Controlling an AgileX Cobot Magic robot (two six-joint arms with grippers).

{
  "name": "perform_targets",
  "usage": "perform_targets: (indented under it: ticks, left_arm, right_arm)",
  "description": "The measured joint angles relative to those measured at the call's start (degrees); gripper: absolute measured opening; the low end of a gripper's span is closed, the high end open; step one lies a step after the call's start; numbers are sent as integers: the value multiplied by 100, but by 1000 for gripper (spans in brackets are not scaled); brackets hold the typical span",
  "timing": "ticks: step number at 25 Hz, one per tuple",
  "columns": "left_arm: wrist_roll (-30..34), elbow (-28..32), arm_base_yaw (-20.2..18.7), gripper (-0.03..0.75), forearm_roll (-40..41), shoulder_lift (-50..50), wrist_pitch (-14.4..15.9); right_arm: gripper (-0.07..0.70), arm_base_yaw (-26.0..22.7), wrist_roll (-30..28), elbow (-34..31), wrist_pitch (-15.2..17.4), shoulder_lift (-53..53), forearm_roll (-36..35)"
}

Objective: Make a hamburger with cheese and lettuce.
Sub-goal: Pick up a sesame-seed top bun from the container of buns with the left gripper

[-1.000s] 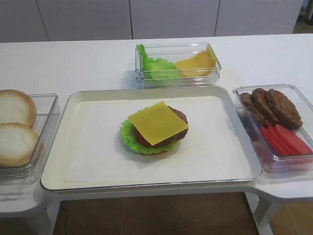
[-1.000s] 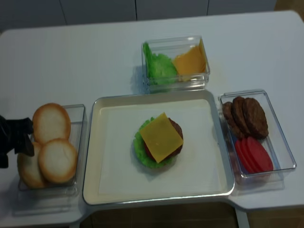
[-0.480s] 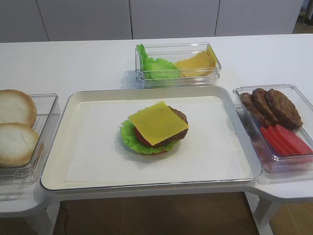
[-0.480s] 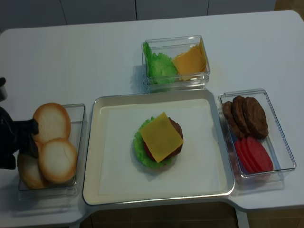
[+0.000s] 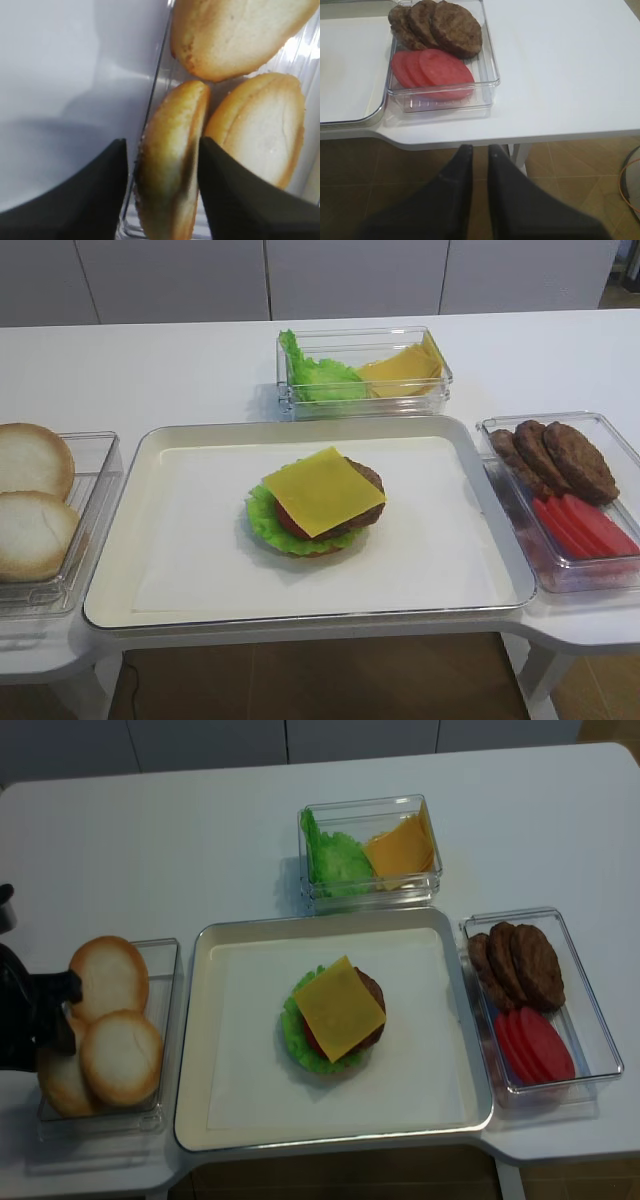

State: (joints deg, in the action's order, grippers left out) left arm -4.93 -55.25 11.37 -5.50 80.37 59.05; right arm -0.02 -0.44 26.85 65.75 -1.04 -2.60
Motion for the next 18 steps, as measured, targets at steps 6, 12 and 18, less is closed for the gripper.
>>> perform_targets:
  ticks: [6, 12, 18]
  left_arm:
    - [0, 0, 0, 253, 65, 0, 0]
    - [12, 0, 0, 222, 78, 0, 0]
    - [23, 0, 0, 176, 81, 0, 0]
  right_arm:
    - [83, 0, 0, 0, 0, 0, 0]
    - [83, 0, 0, 0, 0, 0, 0]
    - [83, 0, 0, 0, 0, 0, 0]
